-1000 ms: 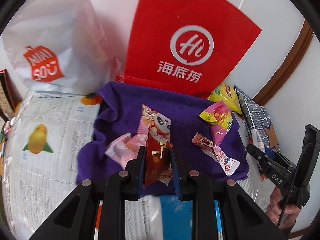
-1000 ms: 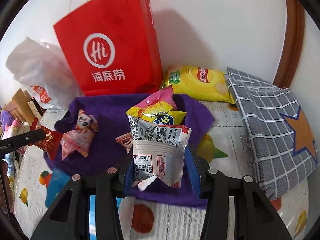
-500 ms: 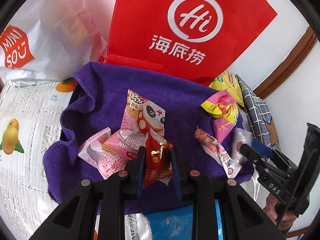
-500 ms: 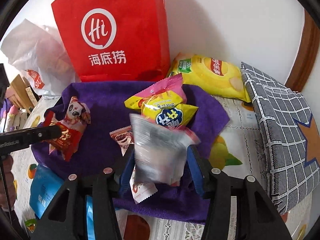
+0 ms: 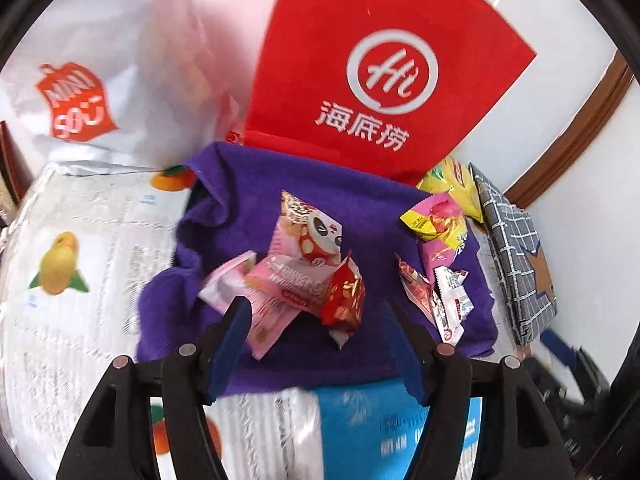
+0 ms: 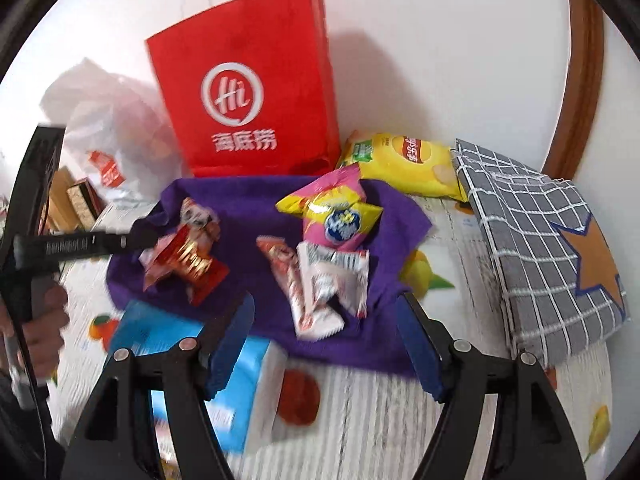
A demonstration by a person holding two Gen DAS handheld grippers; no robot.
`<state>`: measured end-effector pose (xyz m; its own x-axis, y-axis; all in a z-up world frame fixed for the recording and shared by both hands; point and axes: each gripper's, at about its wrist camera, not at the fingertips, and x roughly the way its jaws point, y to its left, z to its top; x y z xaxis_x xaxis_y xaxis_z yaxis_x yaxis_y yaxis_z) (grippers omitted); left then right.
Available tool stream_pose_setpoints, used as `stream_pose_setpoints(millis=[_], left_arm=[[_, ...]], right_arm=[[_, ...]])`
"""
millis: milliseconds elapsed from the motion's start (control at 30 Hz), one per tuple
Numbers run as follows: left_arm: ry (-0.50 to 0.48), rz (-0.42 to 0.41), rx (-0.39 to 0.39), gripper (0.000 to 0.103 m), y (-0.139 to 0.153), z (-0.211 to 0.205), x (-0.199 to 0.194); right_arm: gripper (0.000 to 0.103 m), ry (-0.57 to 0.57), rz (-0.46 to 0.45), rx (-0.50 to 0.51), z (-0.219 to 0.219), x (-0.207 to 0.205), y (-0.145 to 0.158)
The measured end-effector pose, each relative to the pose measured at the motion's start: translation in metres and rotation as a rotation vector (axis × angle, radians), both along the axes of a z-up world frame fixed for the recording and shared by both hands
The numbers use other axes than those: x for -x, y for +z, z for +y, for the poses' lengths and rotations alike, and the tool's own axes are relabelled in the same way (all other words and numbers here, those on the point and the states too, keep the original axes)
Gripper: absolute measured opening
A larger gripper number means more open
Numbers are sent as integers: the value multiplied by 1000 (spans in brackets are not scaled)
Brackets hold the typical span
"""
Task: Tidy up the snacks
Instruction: 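Grasp the yellow chip bag with the right tool while the left tool grasps the green snack bag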
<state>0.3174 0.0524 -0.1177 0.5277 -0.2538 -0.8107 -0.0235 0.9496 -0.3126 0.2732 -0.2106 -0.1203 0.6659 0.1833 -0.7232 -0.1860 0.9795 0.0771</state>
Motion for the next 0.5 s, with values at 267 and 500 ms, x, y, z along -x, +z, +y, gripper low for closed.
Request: stream_pose_setpoints(millis=[267,500], left_arm=[[42,-27,-28,69,20,20,52],[68,-19,-50,73,19,34,100]], right_arm=[[73,113,53,-79,21,73,0],[73,271,82,-98,59,129,-18]])
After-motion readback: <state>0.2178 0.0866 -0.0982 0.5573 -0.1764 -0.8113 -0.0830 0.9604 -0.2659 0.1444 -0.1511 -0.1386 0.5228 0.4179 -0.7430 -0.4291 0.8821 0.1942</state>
